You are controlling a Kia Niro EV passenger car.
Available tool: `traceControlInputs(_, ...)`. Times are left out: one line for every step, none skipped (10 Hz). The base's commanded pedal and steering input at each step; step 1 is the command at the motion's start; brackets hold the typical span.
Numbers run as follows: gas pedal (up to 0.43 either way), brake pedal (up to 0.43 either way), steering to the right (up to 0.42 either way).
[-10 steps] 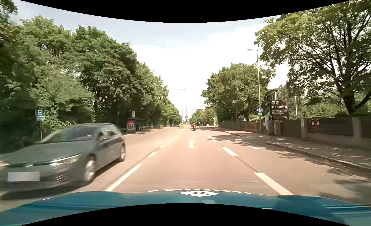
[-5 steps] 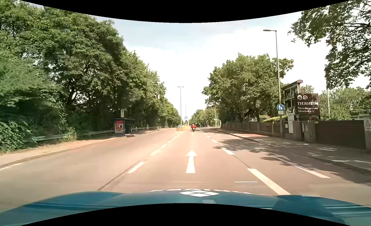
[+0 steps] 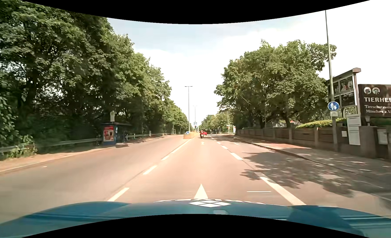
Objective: Follow the waypoints while adhering to traffic rules and regulations
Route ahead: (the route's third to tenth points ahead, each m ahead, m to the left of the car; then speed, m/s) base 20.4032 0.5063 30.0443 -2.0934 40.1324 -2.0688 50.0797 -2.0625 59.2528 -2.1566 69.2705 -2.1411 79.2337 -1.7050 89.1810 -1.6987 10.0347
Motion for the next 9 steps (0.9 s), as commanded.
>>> traceControlInputs(0.0,0.128,0.0)
traceControlInputs(0.0,0.122,0.0)
traceControlInputs(0.0,0.122,0.0)
traceControlInputs(0.0,0.128,0.0)
traceControlInputs(0.0,0.128,0.0)
traceControlInputs(0.0,0.128,0.0)
traceControlInputs(0.0,0.128,0.0)
traceControlInputs(0.0,0.128,0.0)
traceControlInputs(0.0,0.134,0.0)
